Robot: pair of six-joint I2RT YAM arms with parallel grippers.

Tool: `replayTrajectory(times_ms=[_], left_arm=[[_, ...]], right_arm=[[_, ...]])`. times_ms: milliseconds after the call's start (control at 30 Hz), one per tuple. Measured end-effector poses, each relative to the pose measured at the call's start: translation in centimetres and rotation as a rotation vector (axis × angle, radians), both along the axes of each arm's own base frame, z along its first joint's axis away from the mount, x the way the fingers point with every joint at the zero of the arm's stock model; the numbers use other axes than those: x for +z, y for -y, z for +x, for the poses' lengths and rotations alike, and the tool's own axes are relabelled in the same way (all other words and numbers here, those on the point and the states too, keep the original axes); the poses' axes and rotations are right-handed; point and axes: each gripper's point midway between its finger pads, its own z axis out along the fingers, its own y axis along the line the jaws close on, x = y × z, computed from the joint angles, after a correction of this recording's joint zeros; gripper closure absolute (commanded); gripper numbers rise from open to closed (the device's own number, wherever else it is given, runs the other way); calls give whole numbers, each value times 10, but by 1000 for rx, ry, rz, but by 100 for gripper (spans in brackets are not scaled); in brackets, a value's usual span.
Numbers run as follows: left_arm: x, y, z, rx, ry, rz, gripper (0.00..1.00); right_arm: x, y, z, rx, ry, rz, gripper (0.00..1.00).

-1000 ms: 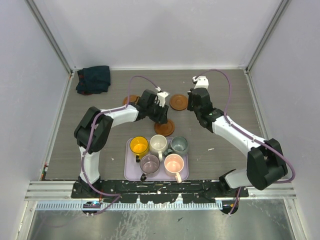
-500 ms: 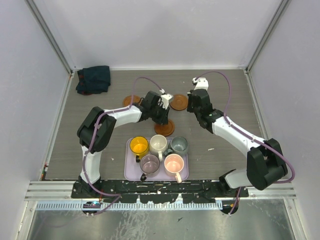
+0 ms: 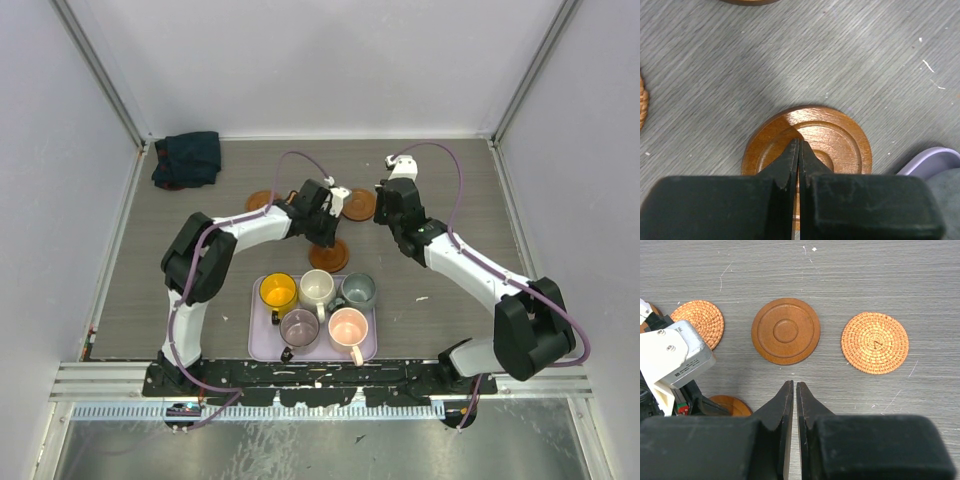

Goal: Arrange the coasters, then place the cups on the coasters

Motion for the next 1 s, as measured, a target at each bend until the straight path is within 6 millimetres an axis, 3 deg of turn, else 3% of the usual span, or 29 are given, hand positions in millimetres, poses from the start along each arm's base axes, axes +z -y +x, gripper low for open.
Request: replayTrajectory(times_ms=[267, 733, 1000], left_arm=[[-3, -17, 5, 57, -9, 62, 100], [-4, -65, 18, 158, -101, 69, 100], [-3, -93, 18, 184, -145, 175, 100]], right_arm=[[0, 0, 0, -2, -1, 2, 87], [-3, 2, -2, -6, -18, -8, 86], [7, 0, 1, -7, -1, 4, 86]])
